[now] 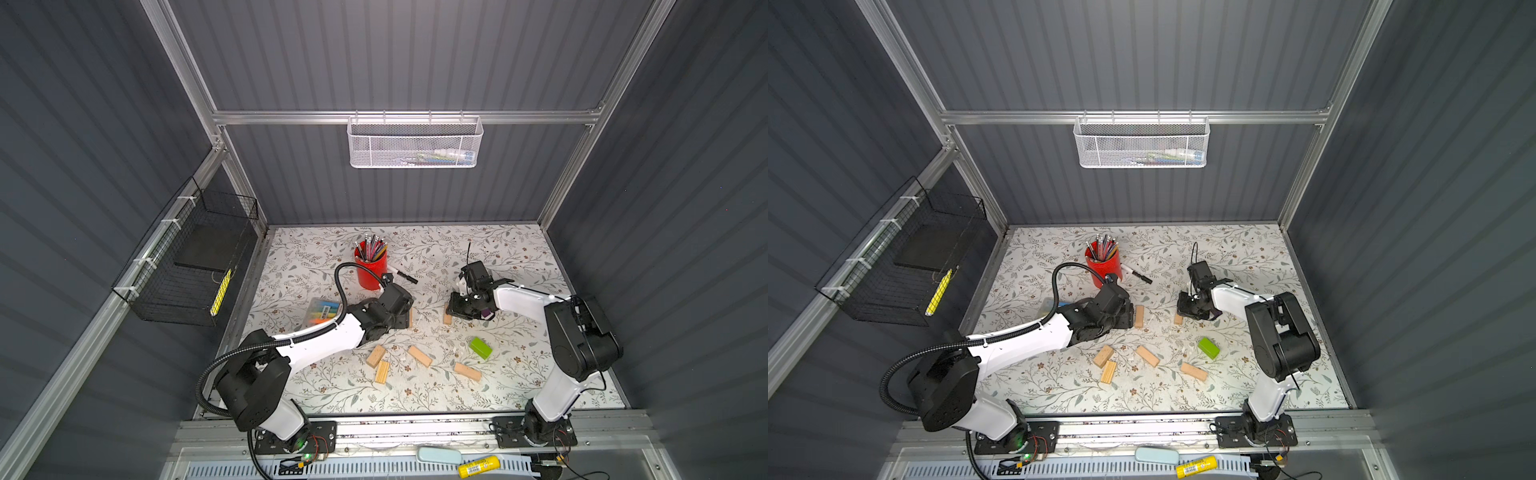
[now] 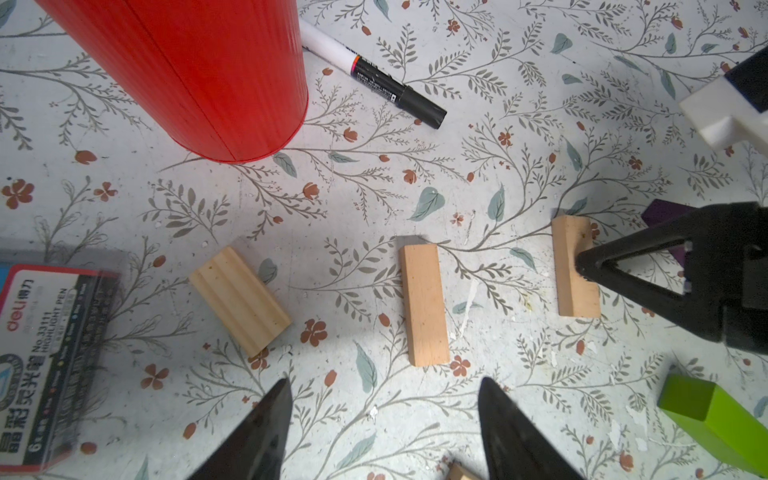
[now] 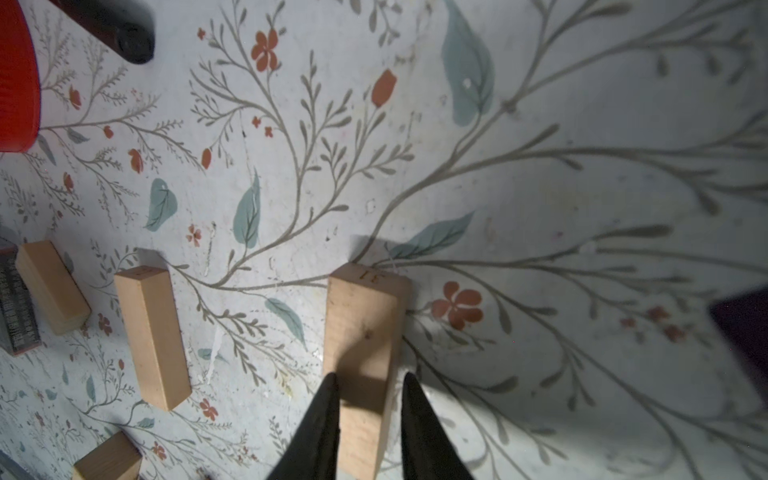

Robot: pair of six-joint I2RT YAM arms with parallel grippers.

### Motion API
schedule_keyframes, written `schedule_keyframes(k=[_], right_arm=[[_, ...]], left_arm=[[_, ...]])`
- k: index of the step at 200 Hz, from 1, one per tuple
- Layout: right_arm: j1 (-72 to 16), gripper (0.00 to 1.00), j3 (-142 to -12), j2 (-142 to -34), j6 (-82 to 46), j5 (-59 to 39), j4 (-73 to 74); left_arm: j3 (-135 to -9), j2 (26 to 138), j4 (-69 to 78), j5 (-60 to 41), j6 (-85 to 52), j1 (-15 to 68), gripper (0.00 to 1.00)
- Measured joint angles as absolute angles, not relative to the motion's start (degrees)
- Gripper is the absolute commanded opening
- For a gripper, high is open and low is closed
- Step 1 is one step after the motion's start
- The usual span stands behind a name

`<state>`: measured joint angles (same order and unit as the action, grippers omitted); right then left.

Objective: Build the wood block tower
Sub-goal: 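Lower the right gripper and grasp a second wooden block, then carry the block with the right gripper and place it against the first block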

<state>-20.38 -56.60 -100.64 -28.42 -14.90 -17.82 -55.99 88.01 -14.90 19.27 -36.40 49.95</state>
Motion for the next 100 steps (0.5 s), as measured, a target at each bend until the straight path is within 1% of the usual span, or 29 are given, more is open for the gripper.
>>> schedule_keyframes(k=[42,100], right_arm=[[-20.34,0.19,-56.75,-101.43,-28.08,-17.02,-16.6],[-20.95,0.16,-57.01,-102.3,-26.76,-20.91,-15.66]], left_arm=[[-55.99,88.09,-14.87,19.29,-36.4,49.95,0.72],[-55.77,88.07,-13.89,19.31,-36.47,49.74,0.72]])
